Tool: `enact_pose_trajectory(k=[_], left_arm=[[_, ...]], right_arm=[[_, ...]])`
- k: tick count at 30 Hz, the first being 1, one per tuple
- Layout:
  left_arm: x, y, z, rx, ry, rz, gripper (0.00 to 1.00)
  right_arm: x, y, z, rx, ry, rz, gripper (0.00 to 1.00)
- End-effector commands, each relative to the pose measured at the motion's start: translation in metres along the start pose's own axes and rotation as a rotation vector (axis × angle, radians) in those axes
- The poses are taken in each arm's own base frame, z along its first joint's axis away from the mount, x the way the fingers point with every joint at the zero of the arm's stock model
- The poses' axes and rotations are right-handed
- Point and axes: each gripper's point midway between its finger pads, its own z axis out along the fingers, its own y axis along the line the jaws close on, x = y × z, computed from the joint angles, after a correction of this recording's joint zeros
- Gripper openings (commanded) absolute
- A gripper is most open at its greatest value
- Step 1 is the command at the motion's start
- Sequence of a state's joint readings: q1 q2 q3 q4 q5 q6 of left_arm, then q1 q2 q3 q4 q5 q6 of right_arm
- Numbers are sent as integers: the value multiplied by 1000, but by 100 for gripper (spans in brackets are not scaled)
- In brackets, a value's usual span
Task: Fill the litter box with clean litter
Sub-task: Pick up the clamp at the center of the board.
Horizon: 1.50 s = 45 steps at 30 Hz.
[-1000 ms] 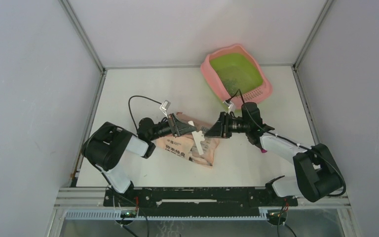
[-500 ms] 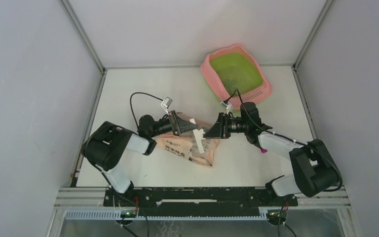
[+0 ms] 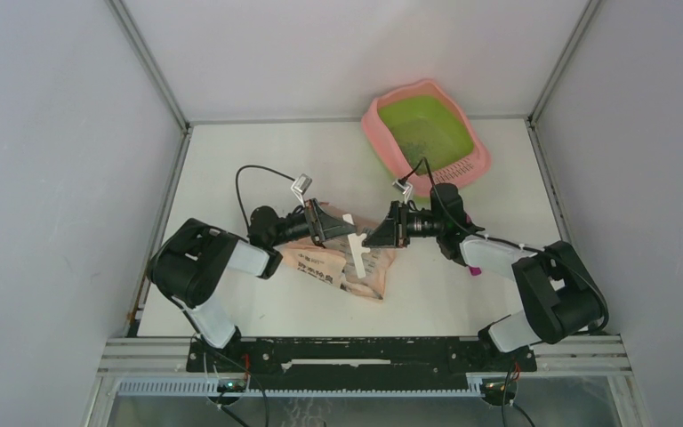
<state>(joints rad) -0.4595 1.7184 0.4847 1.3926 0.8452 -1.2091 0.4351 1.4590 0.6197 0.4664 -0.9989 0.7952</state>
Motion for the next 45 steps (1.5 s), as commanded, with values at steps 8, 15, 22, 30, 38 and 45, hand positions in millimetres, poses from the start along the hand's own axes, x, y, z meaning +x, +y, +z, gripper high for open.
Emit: enact_pose_trajectory(k=[8, 15, 22, 30, 38, 45], left_arm=[[-15, -17, 6, 66, -11, 67, 19], [-36, -24, 1, 78, -45, 90, 33], [-59, -43, -7, 104, -78, 137, 36], [-45, -30, -10, 66, -66, 109, 36], [-36, -32, 1, 81, -42, 94, 37], [-30, -33, 9, 89, -30, 88, 36]], right_arm=[[-5, 19, 6, -71, 9, -70, 14], [-8, 17, 2, -46, -11, -73, 0], [-17, 23, -11, -31, -51, -79, 0], [-28, 36, -14, -59, -83, -93, 0], [-37, 40, -6, -75, -93, -90, 0], [-38, 42, 1, -79, -85, -90, 0]])
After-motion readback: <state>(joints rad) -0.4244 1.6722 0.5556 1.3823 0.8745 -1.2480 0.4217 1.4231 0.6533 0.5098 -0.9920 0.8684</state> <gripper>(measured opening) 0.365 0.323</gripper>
